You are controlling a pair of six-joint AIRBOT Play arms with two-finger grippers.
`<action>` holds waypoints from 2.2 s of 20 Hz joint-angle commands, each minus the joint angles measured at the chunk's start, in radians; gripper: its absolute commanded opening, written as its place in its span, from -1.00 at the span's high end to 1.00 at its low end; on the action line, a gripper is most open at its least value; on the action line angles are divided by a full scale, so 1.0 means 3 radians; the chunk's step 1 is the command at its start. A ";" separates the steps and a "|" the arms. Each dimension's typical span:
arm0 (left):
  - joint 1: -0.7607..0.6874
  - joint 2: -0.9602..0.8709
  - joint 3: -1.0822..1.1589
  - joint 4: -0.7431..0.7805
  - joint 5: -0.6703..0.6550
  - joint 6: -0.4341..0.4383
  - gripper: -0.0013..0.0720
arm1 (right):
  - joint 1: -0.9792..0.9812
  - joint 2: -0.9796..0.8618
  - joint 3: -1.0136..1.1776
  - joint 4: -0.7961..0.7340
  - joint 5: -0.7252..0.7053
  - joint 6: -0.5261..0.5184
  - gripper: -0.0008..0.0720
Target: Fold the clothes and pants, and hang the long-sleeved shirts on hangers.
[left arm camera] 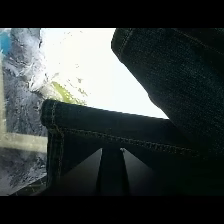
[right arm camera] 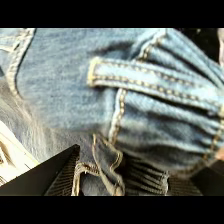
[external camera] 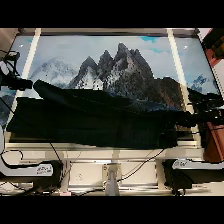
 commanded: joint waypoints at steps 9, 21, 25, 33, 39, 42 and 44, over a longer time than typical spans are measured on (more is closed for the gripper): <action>0.0000 0.0003 0.0004 0.0000 0.0000 0.0000 0.59 | 0.0004 0.0017 0.0013 -0.0294 -0.0280 -0.0137 -0.63; 0.0000 0.0003 0.0004 -0.0173 -0.0023 0.0000 0.59 | 0.0004 -0.0005 -0.0005 0.0036 -0.0301 -0.0139 -0.63; 0.0000 0.0003 0.0004 -0.0173 -0.0024 0.0000 0.59 | 0.0004 -0.0005 -0.0262 0.0080 -0.0557 -0.0142 -0.63; 0.0000 0.0001 0.0004 -0.0173 -0.0023 0.0000 0.59 | 0.0122 -0.0005 -0.0387 0.0374 -0.0656 -0.0178 -0.52; 0.0000 0.0001 0.0004 -0.0173 -0.0024 0.0000 0.59 | 0.0599 -0.0004 -0.0385 0.0346 -0.0992 -0.0385 0.06; 0.0000 0.0001 0.0004 -0.0173 -0.0023 0.0000 0.59 | 0.0604 0.0013 -0.0361 0.0342 -0.0970 -0.0375 0.83; 0.0000 0.0001 0.0004 -0.0173 -0.0024 0.0000 0.59 | 0.0603 0.0013 -0.0309 0.0345 -0.0918 -0.0371 0.83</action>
